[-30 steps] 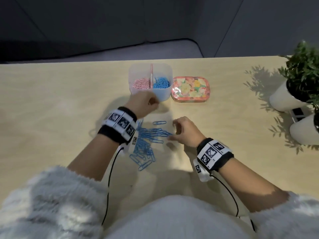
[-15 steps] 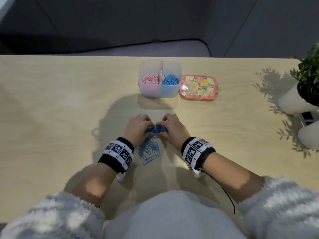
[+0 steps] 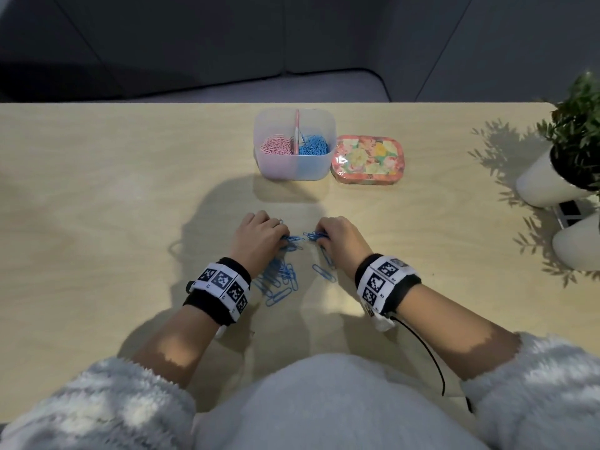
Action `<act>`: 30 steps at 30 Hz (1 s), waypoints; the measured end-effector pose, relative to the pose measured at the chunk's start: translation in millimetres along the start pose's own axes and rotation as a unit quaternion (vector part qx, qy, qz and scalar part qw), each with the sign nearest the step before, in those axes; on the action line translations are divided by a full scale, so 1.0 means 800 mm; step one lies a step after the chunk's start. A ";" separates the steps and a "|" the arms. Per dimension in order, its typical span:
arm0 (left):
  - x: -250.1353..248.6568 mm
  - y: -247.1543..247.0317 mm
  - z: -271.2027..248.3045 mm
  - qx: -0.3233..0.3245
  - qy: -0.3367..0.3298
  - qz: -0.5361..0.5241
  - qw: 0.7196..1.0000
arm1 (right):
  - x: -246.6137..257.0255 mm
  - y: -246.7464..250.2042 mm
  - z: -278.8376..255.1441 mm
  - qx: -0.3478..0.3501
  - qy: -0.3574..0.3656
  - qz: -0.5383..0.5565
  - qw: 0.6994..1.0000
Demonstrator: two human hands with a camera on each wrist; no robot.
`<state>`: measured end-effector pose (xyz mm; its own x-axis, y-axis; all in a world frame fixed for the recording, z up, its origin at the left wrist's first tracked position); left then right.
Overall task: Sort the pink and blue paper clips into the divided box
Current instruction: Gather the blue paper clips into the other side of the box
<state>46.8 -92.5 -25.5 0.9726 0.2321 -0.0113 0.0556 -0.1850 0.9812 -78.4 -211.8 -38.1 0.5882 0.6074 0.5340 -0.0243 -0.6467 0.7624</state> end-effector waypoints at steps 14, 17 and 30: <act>0.004 0.034 0.026 -0.035 0.066 -0.384 0.920 | 0.041 0.157 0.103 -0.198 -0.033 0.163 0.966; 0.008 0.056 0.047 -0.074 0.073 -0.448 0.888 | 0.045 0.154 0.112 -0.186 -0.039 0.191 0.963; 0.028 0.122 0.185 -0.100 0.167 -0.424 0.884 | -0.004 0.109 0.030 -0.242 0.003 0.255 0.936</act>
<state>107.0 -246.7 41.3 0.4775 0.4819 -0.7347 0.6593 0.3562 0.6622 -63.2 -281.2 18.0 0.3956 0.2812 0.8743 -0.6649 -0.5690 0.4839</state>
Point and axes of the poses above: each hand's wrist, its own z-axis towards the middle knuckle, its own y-axis out of the back of the hand, x = y × z, the point moved 2 cm from there along z, towards the middle knuckle, and after that the axes turned 7 degrees about x, right-handed, at the moved point
